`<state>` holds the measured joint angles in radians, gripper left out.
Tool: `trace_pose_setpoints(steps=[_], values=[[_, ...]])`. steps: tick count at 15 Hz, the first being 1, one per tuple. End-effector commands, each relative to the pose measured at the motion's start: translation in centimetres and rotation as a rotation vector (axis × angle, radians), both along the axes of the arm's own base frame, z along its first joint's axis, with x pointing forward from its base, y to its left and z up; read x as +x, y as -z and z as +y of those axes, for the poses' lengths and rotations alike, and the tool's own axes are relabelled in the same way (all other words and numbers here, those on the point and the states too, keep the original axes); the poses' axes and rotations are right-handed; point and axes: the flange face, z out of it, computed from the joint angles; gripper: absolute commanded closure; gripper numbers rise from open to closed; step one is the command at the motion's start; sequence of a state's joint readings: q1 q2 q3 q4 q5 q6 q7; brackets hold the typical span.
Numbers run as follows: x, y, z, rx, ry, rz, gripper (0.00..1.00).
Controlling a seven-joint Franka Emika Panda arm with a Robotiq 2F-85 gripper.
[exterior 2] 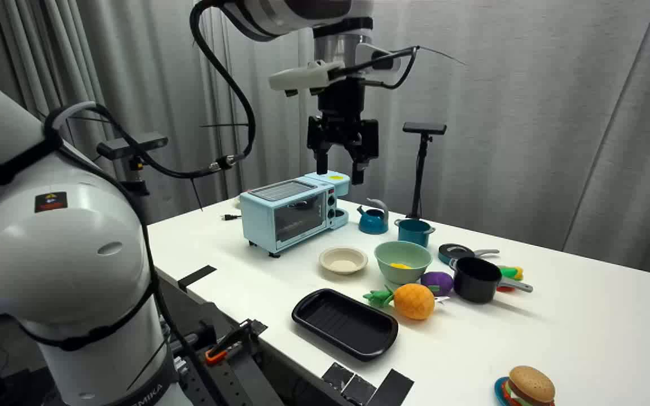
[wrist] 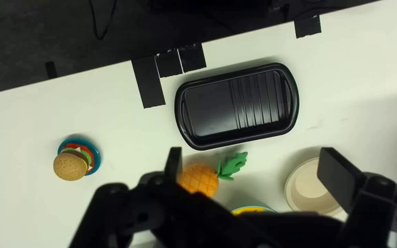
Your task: Pour the contents in the green bowl onto the white plate on the left
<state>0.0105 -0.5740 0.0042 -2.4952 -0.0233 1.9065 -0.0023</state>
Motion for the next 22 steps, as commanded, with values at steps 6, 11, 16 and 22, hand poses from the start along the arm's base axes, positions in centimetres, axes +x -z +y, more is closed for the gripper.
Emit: trace_pose_setpoints(steps=[6,11,16,22], values=[[0.02,-0.02,0.01,0.0,0.0,0.002,0.0],[0.03,0.0,0.01,0.0,0.0,0.002,0.0],[0.03,0.0,0.01,0.0,0.0,0.002,0.0],[0.6,0.24,0.23,0.007,-0.004,0.01,0.0]])
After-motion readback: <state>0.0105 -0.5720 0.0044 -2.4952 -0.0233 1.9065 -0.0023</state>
